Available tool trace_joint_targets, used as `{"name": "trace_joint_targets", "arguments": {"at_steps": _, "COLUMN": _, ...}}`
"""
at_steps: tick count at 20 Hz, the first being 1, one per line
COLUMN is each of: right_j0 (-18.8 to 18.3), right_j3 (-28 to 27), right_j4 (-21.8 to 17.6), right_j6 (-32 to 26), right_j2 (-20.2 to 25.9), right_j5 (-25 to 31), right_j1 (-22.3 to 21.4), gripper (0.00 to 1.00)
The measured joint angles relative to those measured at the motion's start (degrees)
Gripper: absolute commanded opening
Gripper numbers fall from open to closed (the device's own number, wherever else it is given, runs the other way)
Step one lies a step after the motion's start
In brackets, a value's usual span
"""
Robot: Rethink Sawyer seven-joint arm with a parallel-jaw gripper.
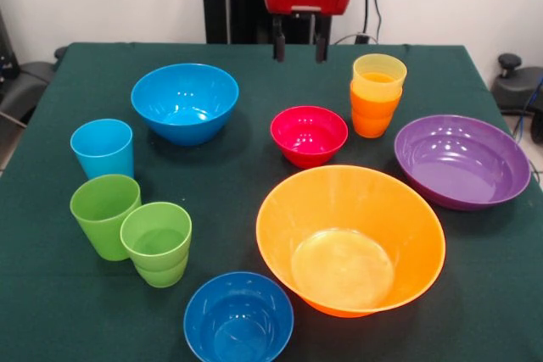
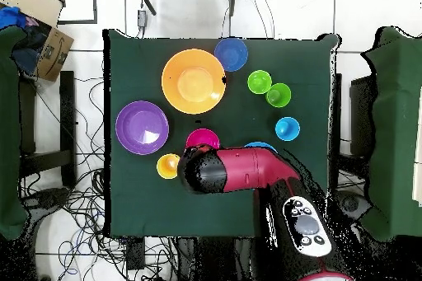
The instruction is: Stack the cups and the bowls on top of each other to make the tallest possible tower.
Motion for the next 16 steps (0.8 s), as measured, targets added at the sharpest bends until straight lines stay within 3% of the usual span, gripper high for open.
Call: {"name": "trace_joint_targets", "arguments": {"at_steps": 16, "right_j0": -2.0, "right_j3": -2.7, "right_j4": -1.3, "right_j6": 0.0, "right_j2": 1.7, "right_j5": 0.0, "right_j1": 5.7, "gripper": 1.0}}
